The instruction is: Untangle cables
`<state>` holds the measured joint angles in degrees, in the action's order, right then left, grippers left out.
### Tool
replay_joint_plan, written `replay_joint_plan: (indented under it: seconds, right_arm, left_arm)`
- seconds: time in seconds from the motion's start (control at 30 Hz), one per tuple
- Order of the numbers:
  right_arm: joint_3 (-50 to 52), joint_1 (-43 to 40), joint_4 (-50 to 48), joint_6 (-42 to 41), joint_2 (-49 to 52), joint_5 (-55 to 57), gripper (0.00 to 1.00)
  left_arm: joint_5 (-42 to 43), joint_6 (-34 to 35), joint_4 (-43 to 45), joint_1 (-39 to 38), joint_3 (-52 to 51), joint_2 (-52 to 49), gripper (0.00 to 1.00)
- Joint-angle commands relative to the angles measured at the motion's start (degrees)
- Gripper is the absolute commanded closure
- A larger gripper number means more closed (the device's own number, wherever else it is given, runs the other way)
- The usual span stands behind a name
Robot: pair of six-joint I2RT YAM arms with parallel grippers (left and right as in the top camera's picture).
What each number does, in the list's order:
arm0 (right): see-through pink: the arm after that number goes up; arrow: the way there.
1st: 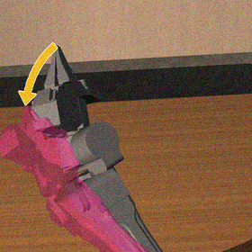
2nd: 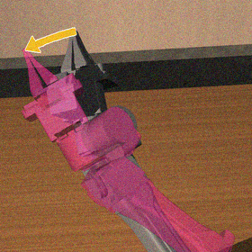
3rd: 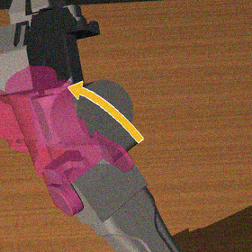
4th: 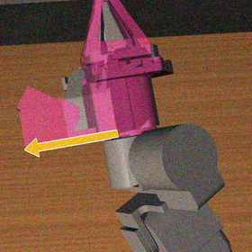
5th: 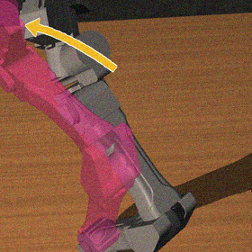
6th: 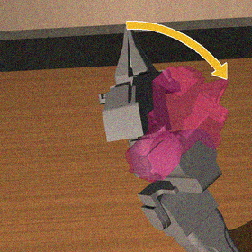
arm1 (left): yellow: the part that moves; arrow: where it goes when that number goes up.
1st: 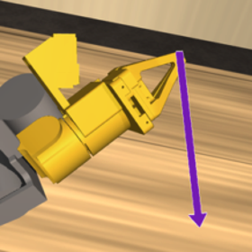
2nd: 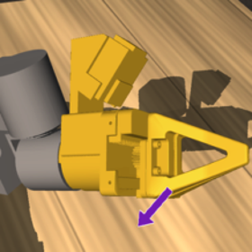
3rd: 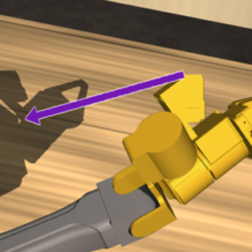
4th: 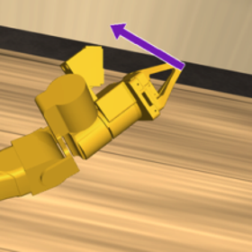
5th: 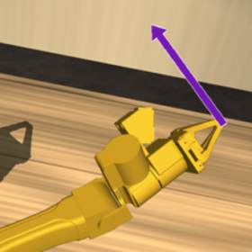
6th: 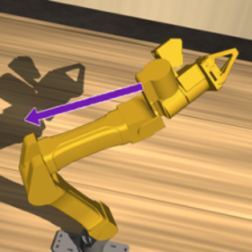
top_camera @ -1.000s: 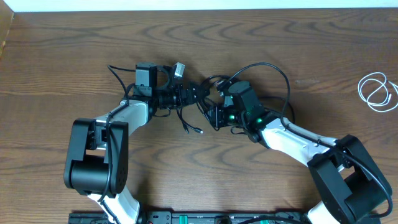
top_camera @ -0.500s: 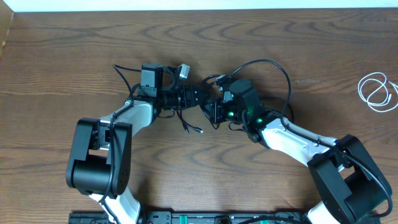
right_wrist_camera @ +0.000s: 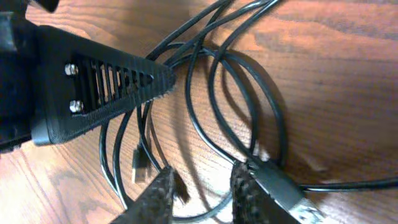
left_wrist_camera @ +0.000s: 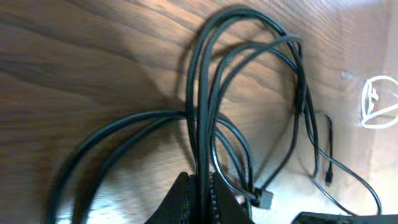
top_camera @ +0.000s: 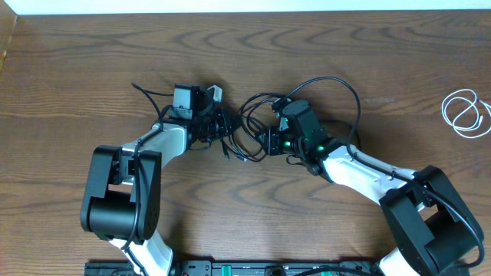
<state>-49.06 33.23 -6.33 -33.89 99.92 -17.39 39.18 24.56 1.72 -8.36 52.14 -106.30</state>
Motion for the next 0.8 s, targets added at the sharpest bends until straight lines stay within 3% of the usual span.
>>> replay_joint_plan:
  seconds: [0.0, 0.23, 0.47, 0.57, 0.77]
  right_arm:
    - [-0.2, -1.6, -0.8, 0.5, -0.8, -3.3, 0.69]
    - [-0.8, -3.3, -1.2, 1.1, -2.5, -3.9, 0.57]
    - [-1.0, -0.8, -0.9, 16.6, -2.3, -2.1, 0.51]
    - [-5.9, -1.1, 7.3, 15.5, -2.3, -2.3, 0.53]
    - [-22.8, -1.8, 29.1, 21.2, -2.3, -0.6, 0.52]
  left_arm:
    - [-2.4, -1.6, -0.9, 1.4, 0.4, 1.3, 0.92]
    - [-2.4, -2.5, -1.5, 1.6, 0.4, 1.3, 0.92]
    - [-2.4, -2.4, -1.5, 1.6, 0.4, 1.3, 0.92]
    - [-2.4, -2.4, -1.5, 1.6, 0.4, 1.3, 0.92]
    - [-2.4, -2.4, -1.5, 1.7, 0.4, 1.3, 0.92]
